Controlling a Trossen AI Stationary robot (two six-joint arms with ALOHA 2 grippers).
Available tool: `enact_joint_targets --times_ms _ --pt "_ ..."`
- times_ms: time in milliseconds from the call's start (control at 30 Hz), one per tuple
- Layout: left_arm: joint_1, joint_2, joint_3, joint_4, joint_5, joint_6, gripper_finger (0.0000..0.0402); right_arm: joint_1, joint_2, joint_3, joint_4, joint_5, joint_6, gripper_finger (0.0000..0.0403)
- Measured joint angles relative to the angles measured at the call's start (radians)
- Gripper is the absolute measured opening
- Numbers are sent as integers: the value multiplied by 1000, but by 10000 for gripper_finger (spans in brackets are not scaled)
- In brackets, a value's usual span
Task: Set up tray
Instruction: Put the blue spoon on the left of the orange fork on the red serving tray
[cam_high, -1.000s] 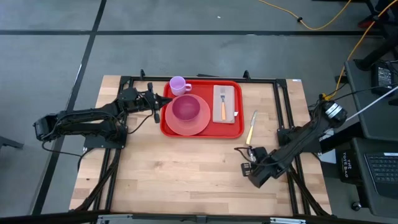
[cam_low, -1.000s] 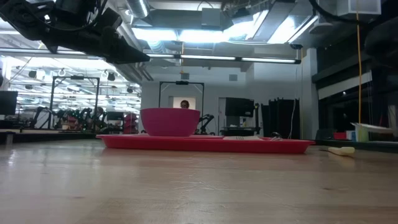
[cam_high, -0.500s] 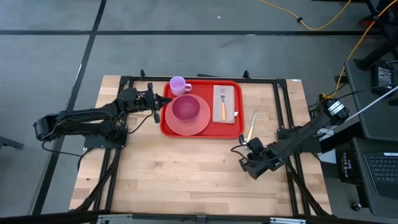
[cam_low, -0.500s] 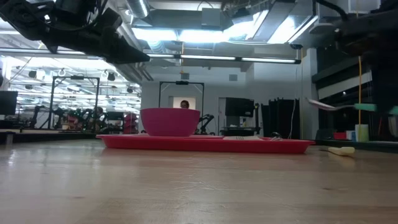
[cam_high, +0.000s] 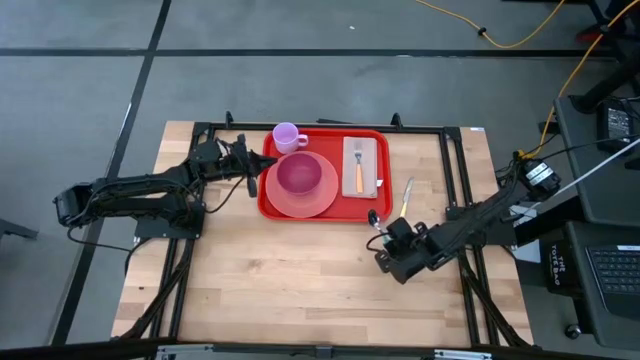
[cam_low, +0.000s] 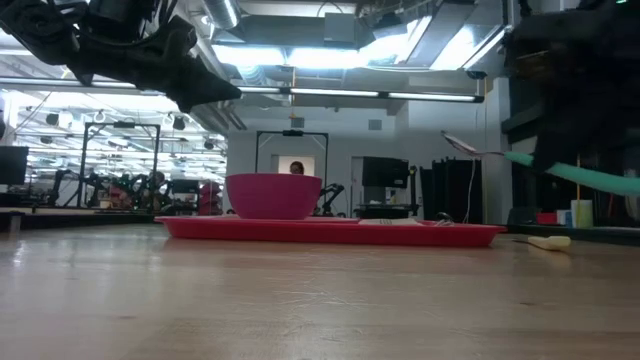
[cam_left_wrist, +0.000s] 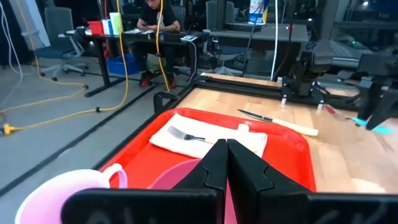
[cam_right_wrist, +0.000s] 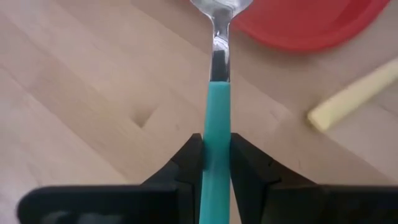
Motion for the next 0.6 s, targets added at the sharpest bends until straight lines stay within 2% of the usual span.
enact_joint_targets --times_ms 367,600 --pt "0 0 0 -11 50 -21 5 -157 0 0 180 1 -361 63" --pt "0 0 0 -28 66 -54 6 -281 0 -1 347 -51 -594 63"
